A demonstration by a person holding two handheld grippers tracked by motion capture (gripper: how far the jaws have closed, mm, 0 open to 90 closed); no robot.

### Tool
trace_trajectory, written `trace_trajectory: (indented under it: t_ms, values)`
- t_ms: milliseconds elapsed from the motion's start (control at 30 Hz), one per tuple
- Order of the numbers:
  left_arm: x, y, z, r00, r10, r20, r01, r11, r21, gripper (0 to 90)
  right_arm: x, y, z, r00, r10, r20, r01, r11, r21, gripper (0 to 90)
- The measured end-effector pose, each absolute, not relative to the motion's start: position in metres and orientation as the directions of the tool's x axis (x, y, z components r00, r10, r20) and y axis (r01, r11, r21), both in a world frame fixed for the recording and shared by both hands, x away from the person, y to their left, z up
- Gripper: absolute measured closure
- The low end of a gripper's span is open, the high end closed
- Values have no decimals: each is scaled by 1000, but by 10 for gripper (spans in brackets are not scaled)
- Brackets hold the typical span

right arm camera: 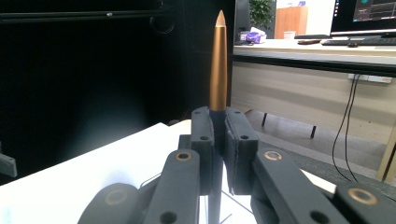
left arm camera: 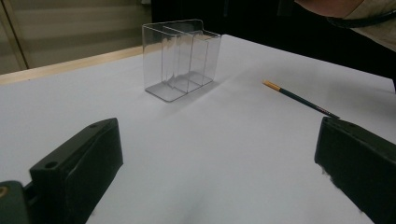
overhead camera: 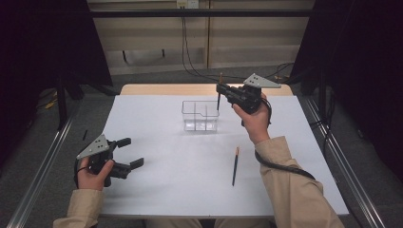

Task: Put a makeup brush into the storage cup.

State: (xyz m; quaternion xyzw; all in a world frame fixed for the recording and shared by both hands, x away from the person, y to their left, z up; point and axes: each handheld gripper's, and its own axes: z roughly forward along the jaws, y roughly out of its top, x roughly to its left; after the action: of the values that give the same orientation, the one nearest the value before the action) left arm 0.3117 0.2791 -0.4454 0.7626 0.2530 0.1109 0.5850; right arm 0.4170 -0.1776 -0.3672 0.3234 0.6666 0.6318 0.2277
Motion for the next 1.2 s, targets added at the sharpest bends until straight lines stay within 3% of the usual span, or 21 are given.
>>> trace_trajectory:
  t_ms: [1200]
  values:
    - [311,279,-445,852,510,-119,248,-193,949,9,431,-167,-390,-683,725,87,142,15,990,832]
